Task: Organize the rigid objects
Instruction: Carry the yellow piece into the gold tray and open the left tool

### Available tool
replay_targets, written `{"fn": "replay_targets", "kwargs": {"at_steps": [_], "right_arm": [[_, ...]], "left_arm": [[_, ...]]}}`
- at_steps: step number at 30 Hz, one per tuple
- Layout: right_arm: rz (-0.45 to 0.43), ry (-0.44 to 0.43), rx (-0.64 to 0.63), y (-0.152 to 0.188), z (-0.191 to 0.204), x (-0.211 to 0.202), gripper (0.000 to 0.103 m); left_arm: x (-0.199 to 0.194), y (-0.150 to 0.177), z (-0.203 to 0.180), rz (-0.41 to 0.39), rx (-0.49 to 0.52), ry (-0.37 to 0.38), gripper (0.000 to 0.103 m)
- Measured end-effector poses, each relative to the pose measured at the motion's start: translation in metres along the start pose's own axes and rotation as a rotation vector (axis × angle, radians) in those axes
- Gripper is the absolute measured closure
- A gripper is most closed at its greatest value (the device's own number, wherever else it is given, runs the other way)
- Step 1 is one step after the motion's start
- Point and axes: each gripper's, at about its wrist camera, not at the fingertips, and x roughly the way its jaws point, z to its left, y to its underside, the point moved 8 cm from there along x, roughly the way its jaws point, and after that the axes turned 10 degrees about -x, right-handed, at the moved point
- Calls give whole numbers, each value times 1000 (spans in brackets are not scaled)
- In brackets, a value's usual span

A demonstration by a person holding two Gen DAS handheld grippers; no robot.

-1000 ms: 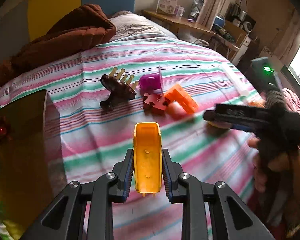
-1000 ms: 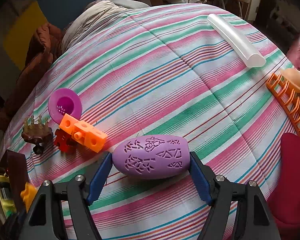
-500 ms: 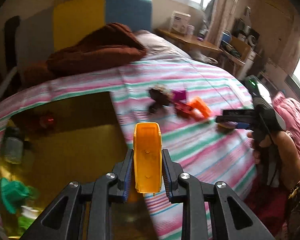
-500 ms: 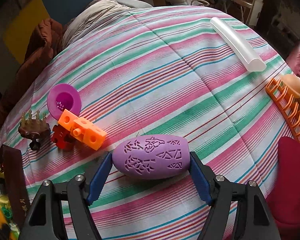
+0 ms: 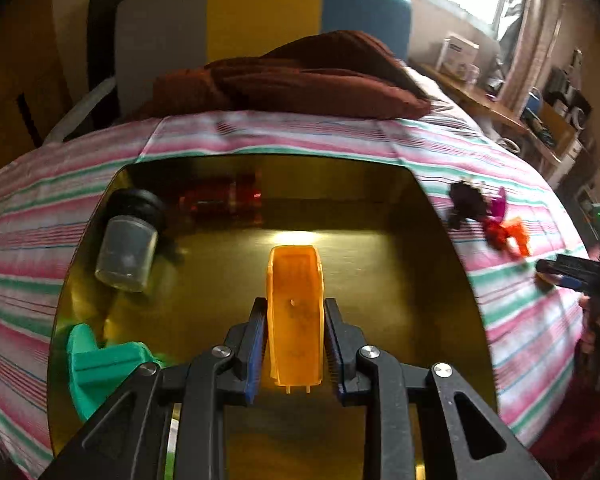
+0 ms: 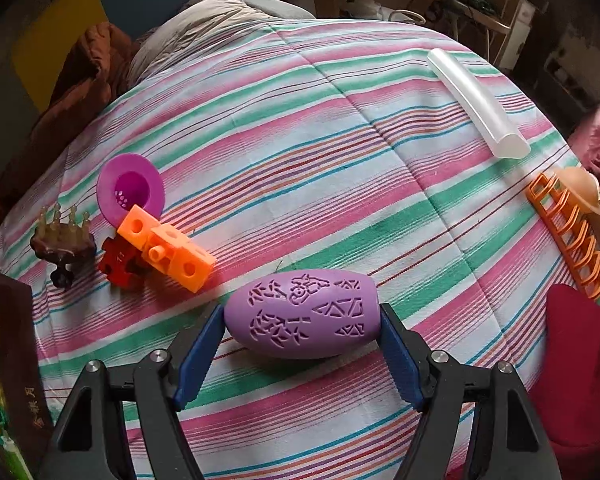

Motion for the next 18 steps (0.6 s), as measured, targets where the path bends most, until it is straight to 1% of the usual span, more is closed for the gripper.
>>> {"fn": "replay_targets", "kwargs": {"at_steps": [5, 13, 15, 18], "right_arm": [[-25, 5, -20, -5, 4, -3, 27], [-39, 15, -37, -8, 7, -3, 27], [-46, 12, -37, -8, 7, -5, 27], [-64, 8, -42, -10, 9, -8, 27]], "left_arm": [[12, -5, 15, 15, -27, -30, 77], [29, -5, 31, 50, -58, -63, 77], [31, -5, 34, 57, -70, -69, 77], [35, -7, 39, 78, -113, -59, 77]]}}
